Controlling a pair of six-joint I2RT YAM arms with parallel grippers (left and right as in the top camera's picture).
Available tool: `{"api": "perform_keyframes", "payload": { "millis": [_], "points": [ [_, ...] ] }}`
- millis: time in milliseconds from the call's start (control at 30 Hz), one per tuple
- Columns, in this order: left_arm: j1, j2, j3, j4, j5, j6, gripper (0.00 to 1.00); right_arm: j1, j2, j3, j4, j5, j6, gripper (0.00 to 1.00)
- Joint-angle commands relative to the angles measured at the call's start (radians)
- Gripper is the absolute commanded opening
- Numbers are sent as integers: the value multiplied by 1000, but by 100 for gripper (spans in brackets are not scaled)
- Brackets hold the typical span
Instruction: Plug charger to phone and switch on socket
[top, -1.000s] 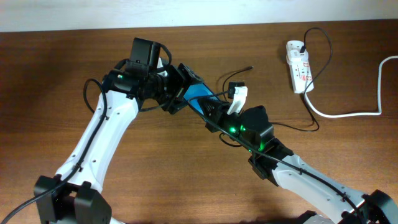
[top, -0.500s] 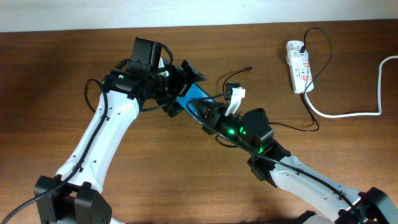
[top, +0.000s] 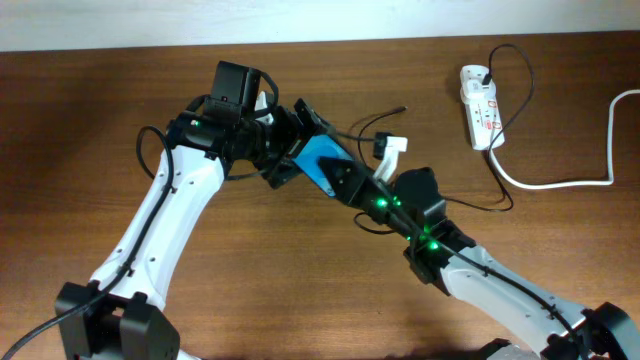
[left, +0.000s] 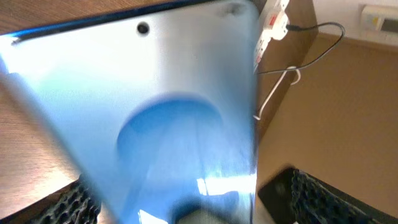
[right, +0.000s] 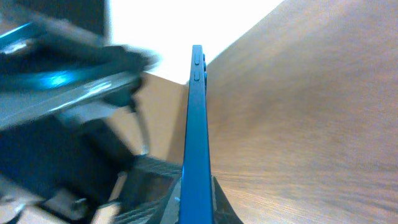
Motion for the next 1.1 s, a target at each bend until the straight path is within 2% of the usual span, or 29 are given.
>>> {"api": "perform_keyframes", "payload": {
  "millis": [0,133,233,333,500,600,767,933,1033,1067],
  "points": [
    [-2,-25,20,-29,-54,137,99,-36,-15,14,-9,-46,52,4],
    [-2,-60,20,-196,-244,243,99,-63,-15,14,-65,-51,117,4],
    [-2,-84,20,-248,-291,323,99,-75,-15,14,-180,-82,207,4],
    [-2,-124,20,-284,-347,369,99,-74,-15,14,-199,-129,209,4],
    [-3,-267,20,-360,-545,373,99,-74,-15,14,-199,-252,337,4],
    [-3,-380,20,-365,-591,369,99,-74,-15,14,-199,-310,427,4],
    [-3,-557,1,-423,-737,365,99,-74,-15,14,-199,-393,441,4],
    [-3,-790,-143,-421,-801,312,99,-74,-15,14,-199,-431,446,4],
    [-3,-907,-285,-388,-798,173,99,-71,-15,14,-199,-442,502,4],
    [-3,-938,-346,-374,-793,87,99,-66,-15,14,-198,-438,517,4]
  ]
}}
